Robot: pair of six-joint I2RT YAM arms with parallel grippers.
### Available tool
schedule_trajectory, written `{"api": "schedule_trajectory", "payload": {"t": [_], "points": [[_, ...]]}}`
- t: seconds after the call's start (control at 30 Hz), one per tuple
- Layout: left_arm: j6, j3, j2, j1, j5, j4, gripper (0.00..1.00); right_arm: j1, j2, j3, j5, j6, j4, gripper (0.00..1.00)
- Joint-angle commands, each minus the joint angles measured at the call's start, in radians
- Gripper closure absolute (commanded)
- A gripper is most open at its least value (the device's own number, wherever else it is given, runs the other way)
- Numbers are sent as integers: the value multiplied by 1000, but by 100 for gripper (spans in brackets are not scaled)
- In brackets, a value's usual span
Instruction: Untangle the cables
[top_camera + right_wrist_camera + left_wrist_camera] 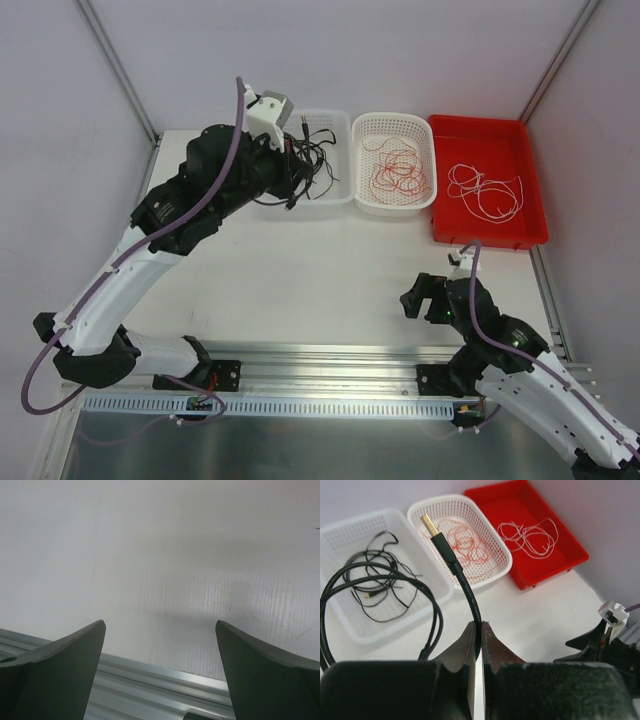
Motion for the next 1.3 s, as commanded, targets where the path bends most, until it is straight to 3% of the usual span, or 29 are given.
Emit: {"api": "schedule_trajectory", "payload": {"t": [0.0,0.23,0.5,0.93,1.27], "points": [[-73,-99,18,28,137,-23,100,-5,28,-5,-64,-28,70,4],[-164,-290,-39,26,309,-23,100,-4,66,-17,-187,-57,234,6],[-204,-487,-80,-7,441,-4,100,-2,241,7,-250,-84,439,11],[-237,-537,-83,-133,444,43,100,-4,556,75,-416,-98,716,27],[-245,-528,-80,-179,490,78,100,-4,700,109,-575,-120,873,30]]}}
